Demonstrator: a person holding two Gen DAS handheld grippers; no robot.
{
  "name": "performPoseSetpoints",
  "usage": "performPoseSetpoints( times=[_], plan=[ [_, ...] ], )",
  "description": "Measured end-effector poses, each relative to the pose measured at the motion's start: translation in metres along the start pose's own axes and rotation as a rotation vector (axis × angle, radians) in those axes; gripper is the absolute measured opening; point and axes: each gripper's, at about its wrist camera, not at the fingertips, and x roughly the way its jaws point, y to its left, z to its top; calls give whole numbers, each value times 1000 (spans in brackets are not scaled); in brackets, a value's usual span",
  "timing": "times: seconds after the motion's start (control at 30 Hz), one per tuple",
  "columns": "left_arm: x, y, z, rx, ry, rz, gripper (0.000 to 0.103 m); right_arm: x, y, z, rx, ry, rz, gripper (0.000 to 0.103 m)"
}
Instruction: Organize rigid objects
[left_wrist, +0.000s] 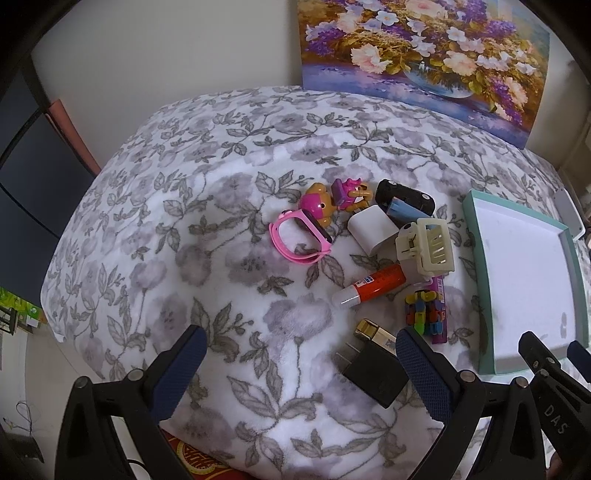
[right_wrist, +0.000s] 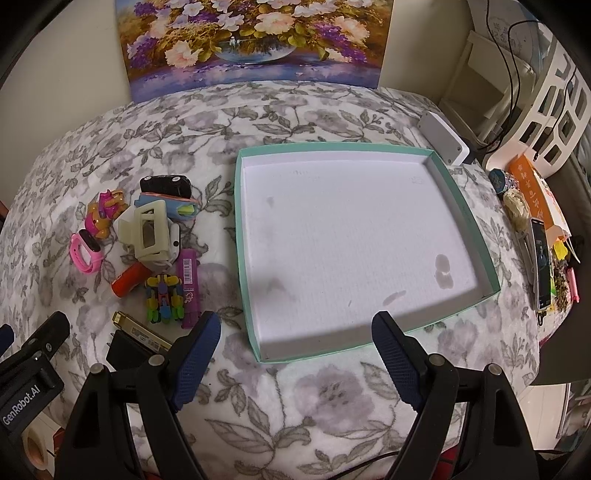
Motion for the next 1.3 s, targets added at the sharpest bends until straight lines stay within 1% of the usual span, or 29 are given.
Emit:
performPoseSetpoints(
  times=[1.3],
  plan=[
    [3, -3, 0, 11, 7, 7, 103, 3, -3, 1, 5, 17, 1, 85]
  ],
)
